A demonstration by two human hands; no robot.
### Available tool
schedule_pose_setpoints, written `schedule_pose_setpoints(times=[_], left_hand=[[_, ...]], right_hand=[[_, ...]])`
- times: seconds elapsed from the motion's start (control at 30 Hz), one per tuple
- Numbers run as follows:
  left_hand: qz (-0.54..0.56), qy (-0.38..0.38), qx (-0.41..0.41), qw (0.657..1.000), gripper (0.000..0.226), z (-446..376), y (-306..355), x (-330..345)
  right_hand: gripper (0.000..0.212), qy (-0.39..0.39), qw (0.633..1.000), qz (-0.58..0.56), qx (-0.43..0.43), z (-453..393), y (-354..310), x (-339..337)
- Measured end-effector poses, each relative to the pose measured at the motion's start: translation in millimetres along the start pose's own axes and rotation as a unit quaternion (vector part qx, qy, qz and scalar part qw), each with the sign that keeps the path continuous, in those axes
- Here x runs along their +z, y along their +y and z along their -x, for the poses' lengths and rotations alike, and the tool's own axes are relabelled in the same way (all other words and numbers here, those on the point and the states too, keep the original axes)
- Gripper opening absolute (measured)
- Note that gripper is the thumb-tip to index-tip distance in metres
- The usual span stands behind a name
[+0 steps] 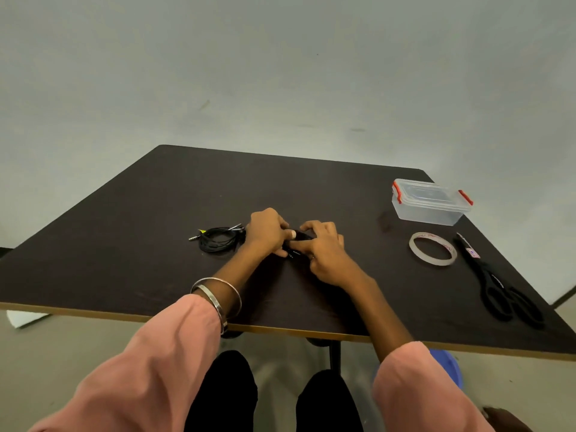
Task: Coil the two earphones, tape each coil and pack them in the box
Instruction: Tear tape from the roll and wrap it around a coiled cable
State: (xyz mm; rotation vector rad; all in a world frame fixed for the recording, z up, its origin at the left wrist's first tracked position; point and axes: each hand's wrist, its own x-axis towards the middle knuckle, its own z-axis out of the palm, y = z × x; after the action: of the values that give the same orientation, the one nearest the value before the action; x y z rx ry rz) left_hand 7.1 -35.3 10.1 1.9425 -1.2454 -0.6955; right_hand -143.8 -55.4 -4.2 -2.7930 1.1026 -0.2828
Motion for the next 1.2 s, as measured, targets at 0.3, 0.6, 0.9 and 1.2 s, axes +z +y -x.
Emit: schedule_pose_setpoints(times=[0.3, 0.6, 0.9, 1.2], left_hand=[[-0.196, 0.067, 0.098, 0.973, 0.015, -7, -10, 15], [-0.192, 0.059, 0.154, 0.967, 0.023, -1, -12, 16], [0.053, 0.113, 0.33, 0.936, 0.02, -5, 17, -12], [-0.217, 0.009, 0.377, 0.901, 0.011, -6, -37, -9]], right_hand=[[0.023, 0.172, 0.903, -0.344, 0.19, -3, 20, -10], [0.006, 0.055, 0.914, -0.347, 0.202, -17, 19, -13], [0.034, 0.222, 0.921, -0.32, 0.013, 1, 45, -49], [0.031, 0.091, 0.973, -0.208, -0.045, 21, 43, -5]])
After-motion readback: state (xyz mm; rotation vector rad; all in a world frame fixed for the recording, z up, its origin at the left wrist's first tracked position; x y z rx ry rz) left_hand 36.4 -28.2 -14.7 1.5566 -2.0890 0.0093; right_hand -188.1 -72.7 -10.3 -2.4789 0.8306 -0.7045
